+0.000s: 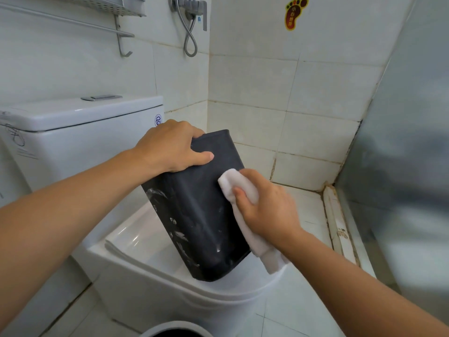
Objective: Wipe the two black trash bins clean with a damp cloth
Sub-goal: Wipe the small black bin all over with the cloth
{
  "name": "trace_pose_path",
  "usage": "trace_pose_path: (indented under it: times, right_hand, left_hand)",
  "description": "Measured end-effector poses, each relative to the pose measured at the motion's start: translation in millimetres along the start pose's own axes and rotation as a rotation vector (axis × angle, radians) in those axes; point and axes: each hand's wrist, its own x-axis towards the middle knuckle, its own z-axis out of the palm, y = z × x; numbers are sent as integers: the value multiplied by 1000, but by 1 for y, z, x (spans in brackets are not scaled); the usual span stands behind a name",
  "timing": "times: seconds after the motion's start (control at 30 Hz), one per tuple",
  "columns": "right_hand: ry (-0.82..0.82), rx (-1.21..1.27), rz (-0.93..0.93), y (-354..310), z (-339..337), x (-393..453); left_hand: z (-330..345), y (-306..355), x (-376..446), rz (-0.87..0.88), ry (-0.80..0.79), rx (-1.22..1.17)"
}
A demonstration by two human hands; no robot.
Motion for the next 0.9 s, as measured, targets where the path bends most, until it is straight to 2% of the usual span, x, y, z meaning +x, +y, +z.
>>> trace_pose_path:
  times: [0.17,0.27,0.33,0.43,0.53,0.63,0.73,0.83,0.9]
  right_hand:
    - [-136,49,-198,-17,4,-35]
    - [-184,57,-251,-18,-2,-44]
    - [-104,28,-184,-11,-4,-35]
    - [36,44,24,3,-6,-9]
    - [100,44,68,0,-6,-2]
    - [95,30,-63,-11,1,-22]
    - [-37,59,-198,-18,2,-46]
    - [-160,7,-253,-18,-3,-56]
    - [-118,-31,-241,-15,-6,-55]
  left_hand:
    - [-2,-2,-1,-10,-9,-15]
    - [-3,-1,-2,15,-12,-28]
    - [-4,2,-3,38,-5,-22]
    - [-5,7,-4,74,-2,-8]
    - [-4,12,-4,90,4,29]
    - [-2,13,-4,89,14,89]
    - [-4,9,-4,63,5,60]
    - [-6,5,-6,56,4,29]
    - [-6,6,-7,65,6,33]
